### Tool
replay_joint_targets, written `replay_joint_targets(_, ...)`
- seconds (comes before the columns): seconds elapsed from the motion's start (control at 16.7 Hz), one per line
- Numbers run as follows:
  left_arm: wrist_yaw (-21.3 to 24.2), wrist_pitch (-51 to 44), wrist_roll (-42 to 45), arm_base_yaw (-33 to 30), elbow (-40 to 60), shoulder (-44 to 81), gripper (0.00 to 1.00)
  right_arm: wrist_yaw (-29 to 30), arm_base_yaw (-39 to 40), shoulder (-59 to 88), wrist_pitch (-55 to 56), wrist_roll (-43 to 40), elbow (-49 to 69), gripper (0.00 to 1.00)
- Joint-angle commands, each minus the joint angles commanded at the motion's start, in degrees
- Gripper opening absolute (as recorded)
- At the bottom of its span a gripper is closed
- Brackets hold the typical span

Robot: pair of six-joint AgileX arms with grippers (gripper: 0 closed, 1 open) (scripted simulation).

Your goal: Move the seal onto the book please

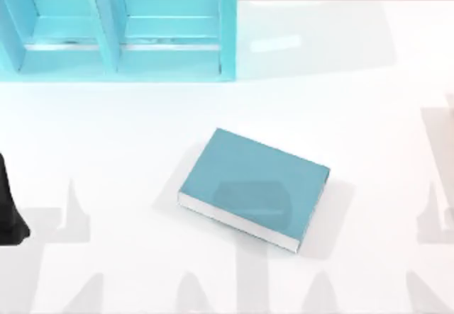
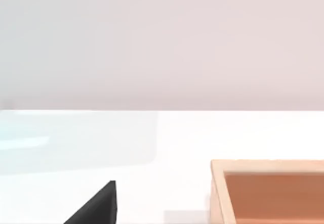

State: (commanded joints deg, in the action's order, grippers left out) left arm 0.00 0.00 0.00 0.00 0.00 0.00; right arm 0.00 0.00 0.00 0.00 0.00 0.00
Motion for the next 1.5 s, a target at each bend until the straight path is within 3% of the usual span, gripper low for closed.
replay_joint_targets(0.24, 0.0, 0.0, 0.0, 0.0, 0.0, 0.0, 1.00, 0.0, -0.2, 0.6, -0.5, -0.2, 0.6, 1.00)
replay_joint_targets(0.48, 0.0, 0.0, 0.0, 0.0, 0.0, 0.0, 1.00, 0.2, -2.6, 8.8, -7.6, -2.6, 8.9, 1.00)
replay_joint_targets(1.5, 0.0, 0.0, 0.0, 0.0, 0.0, 0.0, 1.00, 0.1, -21.6, 98.6, -70.3, -20.9, 86.8, 1.00)
